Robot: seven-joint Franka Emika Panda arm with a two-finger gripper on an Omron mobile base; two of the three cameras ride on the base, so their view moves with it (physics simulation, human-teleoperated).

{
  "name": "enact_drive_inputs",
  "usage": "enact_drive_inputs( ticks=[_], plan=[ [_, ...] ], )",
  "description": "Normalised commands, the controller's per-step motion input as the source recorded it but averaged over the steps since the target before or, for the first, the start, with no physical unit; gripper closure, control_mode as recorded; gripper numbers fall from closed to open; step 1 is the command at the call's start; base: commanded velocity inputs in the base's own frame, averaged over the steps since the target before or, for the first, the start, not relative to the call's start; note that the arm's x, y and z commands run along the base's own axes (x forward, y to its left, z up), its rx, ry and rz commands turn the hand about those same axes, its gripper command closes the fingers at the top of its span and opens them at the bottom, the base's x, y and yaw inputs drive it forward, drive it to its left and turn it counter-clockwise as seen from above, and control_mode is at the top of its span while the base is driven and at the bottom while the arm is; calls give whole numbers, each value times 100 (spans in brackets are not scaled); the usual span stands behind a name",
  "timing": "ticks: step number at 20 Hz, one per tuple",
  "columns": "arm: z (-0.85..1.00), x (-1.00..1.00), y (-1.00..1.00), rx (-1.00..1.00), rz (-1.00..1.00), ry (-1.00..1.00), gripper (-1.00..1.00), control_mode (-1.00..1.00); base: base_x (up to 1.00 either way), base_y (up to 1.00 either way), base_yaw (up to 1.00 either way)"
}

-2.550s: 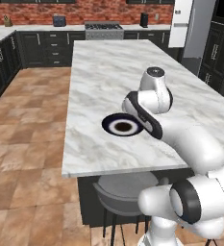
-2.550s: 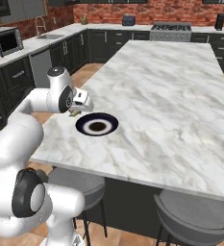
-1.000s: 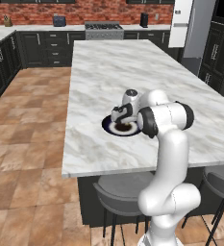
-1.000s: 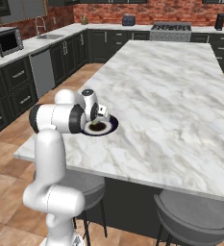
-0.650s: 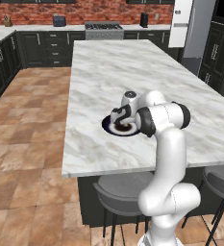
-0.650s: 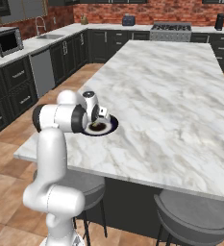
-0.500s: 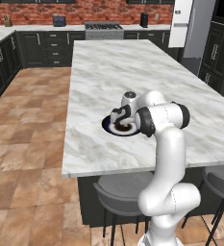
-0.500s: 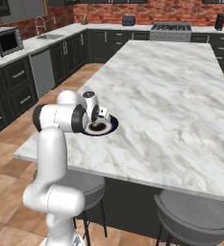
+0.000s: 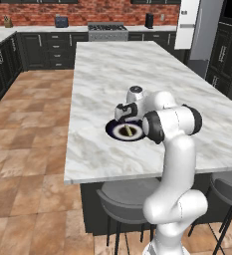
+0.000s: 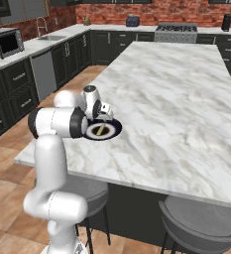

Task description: Retrieve the butter from the fridge and place it on a plate on the dining table. Then retrieve the butter knife by the fridge and place it near the plate.

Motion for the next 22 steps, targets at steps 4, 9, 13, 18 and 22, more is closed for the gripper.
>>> enact_drive_inputs(
  ticks=[4, 9, 13, 18, 22],
  plan=[
    [94, -71, 0, 0, 0, -11, -100, -100, 0, 0, 0],
    [100, -91, 0, 0, 0, -14, -100, -100, 0, 0, 0],
    [100, -80, 0, 0, -2, -3, -100, -100, 0, 0, 0],
    [99, -42, 0, 0, 0, -1, -100, -100, 0, 0, 0],
    [98, -25, 0, 0, 0, 0, -100, -100, 0, 0, 0]
  ],
)
